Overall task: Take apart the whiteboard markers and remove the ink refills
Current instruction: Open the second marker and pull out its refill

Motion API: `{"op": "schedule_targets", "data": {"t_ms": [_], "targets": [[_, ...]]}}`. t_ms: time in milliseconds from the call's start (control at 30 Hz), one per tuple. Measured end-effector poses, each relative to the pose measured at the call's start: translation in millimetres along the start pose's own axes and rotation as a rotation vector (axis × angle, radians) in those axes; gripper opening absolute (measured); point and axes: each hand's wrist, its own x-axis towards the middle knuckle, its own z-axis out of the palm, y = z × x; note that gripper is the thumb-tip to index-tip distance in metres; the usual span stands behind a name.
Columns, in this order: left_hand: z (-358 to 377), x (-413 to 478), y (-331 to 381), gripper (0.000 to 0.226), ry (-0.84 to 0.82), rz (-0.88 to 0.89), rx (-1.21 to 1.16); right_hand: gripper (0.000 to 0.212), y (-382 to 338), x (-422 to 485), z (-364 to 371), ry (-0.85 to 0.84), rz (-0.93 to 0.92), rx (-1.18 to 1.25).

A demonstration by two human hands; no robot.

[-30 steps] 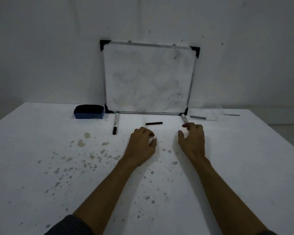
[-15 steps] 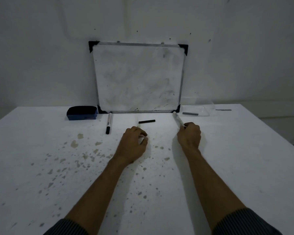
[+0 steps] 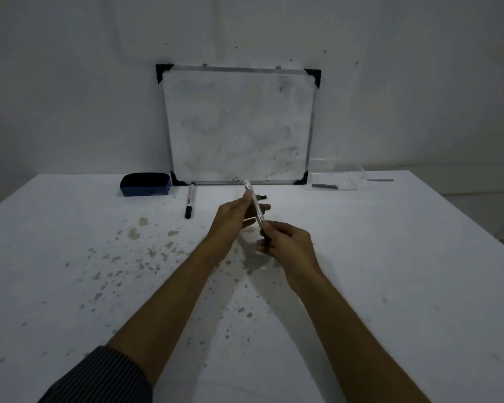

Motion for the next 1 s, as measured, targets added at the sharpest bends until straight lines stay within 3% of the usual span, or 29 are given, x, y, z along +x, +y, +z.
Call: {"op": "schedule_targets", "data": {"t_ms": [100,200,400,567,800,900,1000], "targets": [[-8.8,-3.0,2.8,0.035,0.037,-0.003,-0.149,0.023,4.3,-0.6,8.6,-0.058,-0.066,-0.226],[-26.2,-5.6,2.4,0.039,-0.008,-0.038,-0.112,0.033,-4.3,17.5,4.3,-0.015,-0.222,-0.461],[-56.1,-15.2,-8.0,0.033,-0.182,-0.052,0.063,0.044,-4.8,62.3,-2.4,-0.035,-0.328,-0.448],[-42.7,-20.5,-22.1,0.034,-0.098,0.130,0.404,0.071,19.0,71.1,1.3,0.005,-0.354,-0.550],[-45.6,-21.8,-22.4,0.035,-0.016,0.688,1.055,0.069,22.5,66.9,7.8,0.051,-0.513,-0.766],[-48.2,-19.9,-21.3,0.036,-0.018,0.785,1.121,0.067,22.2,68.0,13.8,0.131,-0.468,-0.797],[-47.3,-22.1,-19.5,0.033,-0.027,0.761,1.049,0.062,21.6,69.6,16.0,0.169,-0.424,-0.799]]}}
